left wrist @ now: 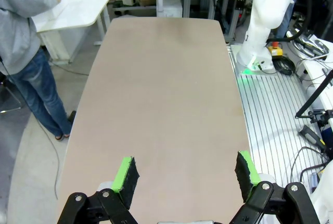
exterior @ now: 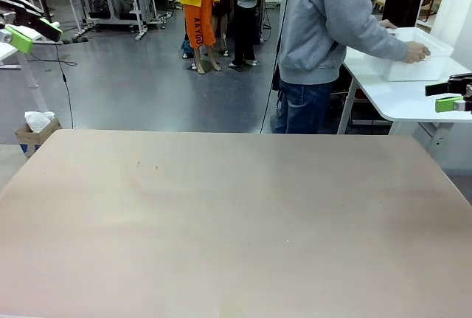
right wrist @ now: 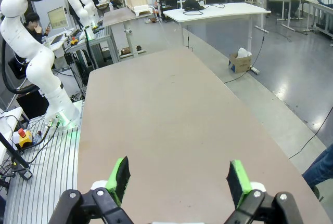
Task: Stack the cups and store them in the basket.
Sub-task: Place the stack of Reusable plastic cups into the Pantry Basket.
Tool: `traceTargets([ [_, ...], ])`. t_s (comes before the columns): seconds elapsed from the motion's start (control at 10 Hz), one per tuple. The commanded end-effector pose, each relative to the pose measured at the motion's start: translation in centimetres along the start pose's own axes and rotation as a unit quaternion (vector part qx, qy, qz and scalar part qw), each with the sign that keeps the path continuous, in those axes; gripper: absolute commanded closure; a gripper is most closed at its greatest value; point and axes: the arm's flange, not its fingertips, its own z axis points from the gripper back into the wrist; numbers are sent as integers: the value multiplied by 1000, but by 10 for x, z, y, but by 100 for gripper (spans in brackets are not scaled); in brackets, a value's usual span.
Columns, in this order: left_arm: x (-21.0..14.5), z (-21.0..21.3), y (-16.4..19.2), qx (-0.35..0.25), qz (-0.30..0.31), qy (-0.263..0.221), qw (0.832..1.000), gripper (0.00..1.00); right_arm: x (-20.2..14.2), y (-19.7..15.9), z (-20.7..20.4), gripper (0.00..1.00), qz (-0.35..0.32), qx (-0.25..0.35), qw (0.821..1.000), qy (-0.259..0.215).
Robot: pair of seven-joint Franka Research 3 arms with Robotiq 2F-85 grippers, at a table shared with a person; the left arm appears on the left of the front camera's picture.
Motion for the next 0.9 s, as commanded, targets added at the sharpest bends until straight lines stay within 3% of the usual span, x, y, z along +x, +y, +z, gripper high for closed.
traceTargets([
  [0.0, 4, 2, 0, 5, 5, -2, 1000, 3, 4, 2, 2, 0, -10, 3, 1000, -2],
  [0.8, 4, 2, 0, 5, 5, -2, 1000, 3, 4, 2, 2, 0, -10, 3, 1000, -2],
])
